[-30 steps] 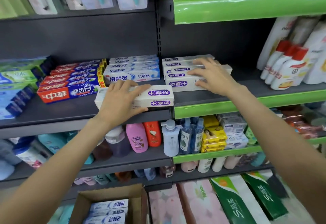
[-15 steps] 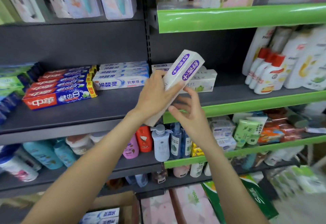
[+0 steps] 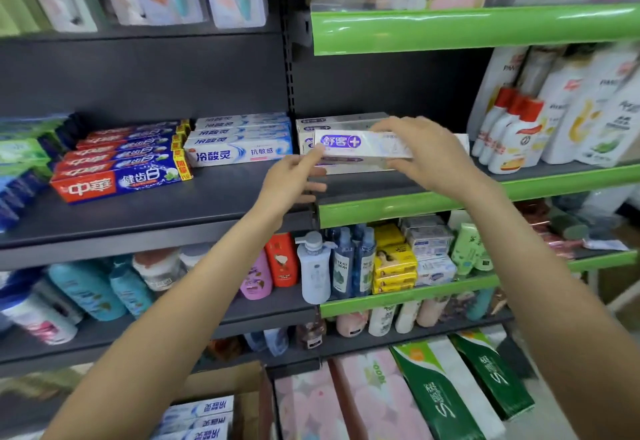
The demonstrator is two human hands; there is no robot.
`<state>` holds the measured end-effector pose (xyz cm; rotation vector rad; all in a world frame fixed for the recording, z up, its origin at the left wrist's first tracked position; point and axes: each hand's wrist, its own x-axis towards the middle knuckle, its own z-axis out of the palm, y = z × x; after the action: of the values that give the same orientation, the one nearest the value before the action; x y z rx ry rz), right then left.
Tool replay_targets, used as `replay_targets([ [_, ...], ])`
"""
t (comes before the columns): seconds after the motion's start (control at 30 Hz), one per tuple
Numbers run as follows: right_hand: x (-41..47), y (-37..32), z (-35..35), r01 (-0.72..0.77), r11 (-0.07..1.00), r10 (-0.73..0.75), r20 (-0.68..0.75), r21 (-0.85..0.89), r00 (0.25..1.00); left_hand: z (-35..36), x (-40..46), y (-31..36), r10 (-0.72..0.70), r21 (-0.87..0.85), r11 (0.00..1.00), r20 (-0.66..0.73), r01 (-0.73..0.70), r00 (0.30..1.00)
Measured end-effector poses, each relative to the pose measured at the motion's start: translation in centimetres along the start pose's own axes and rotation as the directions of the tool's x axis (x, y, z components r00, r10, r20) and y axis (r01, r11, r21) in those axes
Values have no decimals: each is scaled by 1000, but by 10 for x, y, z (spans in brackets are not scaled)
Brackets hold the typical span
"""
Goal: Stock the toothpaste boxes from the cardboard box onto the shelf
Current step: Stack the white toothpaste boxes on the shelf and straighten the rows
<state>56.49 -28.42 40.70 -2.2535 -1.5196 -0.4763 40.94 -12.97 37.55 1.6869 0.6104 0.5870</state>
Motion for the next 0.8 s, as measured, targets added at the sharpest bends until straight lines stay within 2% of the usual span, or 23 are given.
replay_targets([
  [0.03, 10, 7, 6, 61, 998, -62, 74, 20, 995, -7, 3, -8, -8, -21, 1000, -69, 6, 998],
  [0.1, 29, 18, 22, 120, 992, -122, 210, 22, 970, -19, 10, -19, 36, 55, 998, -149, -28, 988],
  [0.17, 38, 23, 40, 75, 996, -60, 247, -52, 967, -22, 17, -27, 75, 204, 977, -94, -54, 993],
  [0.27, 42, 25, 64, -86, 987, 97, 71, -135, 993, -14, 24, -29, 55, 297, 953, 15, -57, 998],
  [0.4, 33, 7, 79, -216, 955, 183, -173, -204, 968, -2, 29, -22, 21, 223, 974, 50, -32, 999],
  [0.5, 10, -16, 85, -163, 984, 138, -279, -68, 950, -6, 20, -24, 41, 222, 974, 24, -46, 999],
  [0.63, -40, -61, 87, -6, 991, 56, -377, 133, 925, -29, -23, -42, 253, 271, 936, -70, -225, 965],
  [0.7, -66, -90, 92, 34, 974, 54, -374, 225, 926, -50, -53, -58, 317, 250, 924, -76, -289, 945],
  [0.8, -102, -138, 114, 60, 946, 33, -279, 319, 960, -86, -101, -93, 315, 260, 921, -58, -290, 947],
])
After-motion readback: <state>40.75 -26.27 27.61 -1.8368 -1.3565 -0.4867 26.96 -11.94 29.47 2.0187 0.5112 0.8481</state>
